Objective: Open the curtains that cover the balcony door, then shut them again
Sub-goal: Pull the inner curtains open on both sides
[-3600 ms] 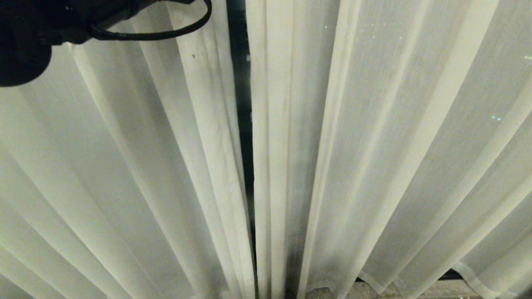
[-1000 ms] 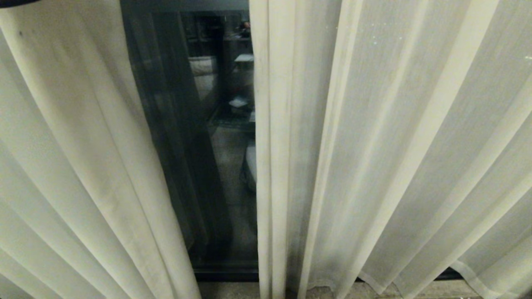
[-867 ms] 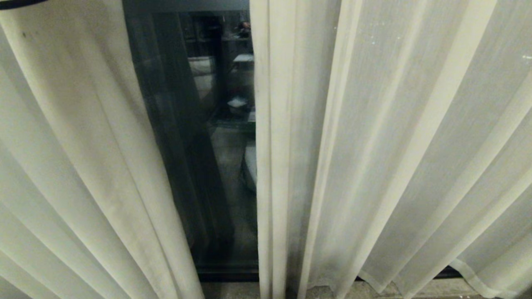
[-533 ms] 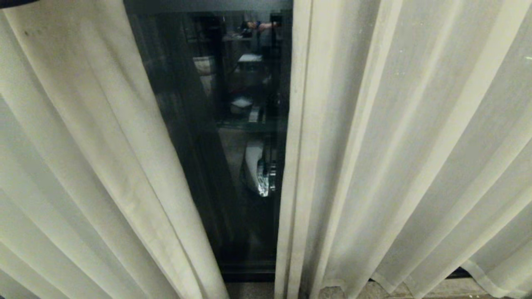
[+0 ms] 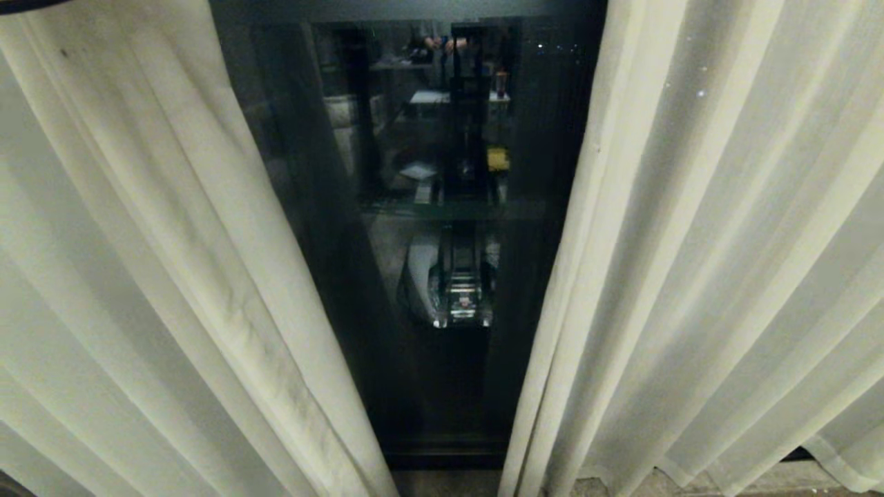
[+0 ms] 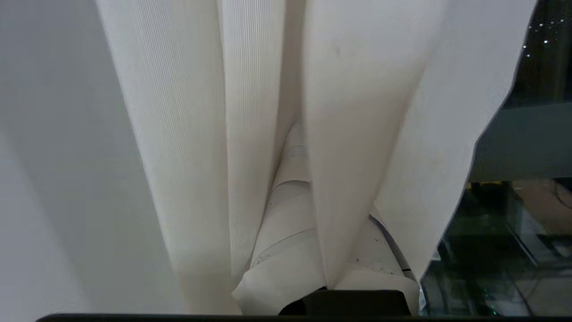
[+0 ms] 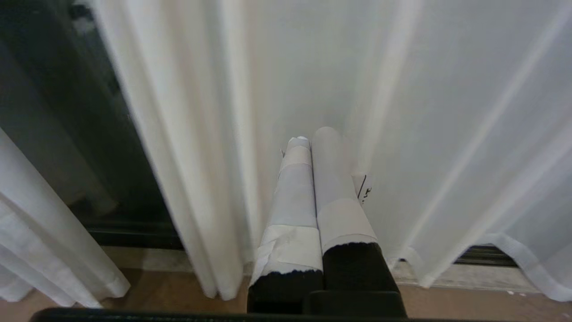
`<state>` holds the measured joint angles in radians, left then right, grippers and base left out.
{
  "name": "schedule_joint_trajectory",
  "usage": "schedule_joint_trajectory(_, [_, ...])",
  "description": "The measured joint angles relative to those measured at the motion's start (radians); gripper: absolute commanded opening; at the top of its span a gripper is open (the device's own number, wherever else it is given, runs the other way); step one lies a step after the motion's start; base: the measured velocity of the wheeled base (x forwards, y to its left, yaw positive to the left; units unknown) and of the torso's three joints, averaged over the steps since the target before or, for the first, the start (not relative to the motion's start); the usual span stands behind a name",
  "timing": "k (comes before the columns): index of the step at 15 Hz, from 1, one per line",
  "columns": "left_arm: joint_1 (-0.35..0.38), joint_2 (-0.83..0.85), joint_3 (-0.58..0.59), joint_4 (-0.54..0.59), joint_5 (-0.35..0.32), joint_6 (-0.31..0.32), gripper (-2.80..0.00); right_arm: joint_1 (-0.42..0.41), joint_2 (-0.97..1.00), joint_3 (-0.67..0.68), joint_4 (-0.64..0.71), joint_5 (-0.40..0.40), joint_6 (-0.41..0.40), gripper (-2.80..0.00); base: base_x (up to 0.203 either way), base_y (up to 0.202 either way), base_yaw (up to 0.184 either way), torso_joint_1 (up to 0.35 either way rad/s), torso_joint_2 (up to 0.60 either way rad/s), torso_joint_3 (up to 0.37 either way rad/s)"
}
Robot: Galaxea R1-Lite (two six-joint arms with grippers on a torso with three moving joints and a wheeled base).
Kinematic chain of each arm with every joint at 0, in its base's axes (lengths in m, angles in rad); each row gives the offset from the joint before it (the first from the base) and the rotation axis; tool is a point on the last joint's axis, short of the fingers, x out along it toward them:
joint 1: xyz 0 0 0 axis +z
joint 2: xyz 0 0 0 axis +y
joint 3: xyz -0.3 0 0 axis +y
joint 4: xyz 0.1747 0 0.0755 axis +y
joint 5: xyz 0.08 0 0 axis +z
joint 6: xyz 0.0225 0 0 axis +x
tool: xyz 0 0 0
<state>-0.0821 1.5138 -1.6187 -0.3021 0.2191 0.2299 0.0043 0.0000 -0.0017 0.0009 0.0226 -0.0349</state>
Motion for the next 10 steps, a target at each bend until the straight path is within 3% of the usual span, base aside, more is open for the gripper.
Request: schedule_joint_trajectory(10, [0.008,-0.001,0.0,0.0,0.005,-0.011,-2.8,0.0,0.0,0.0,-0.001,0.0,0.0,-2.8,0.0,0.191,0.0,0.003,0.0,0.002])
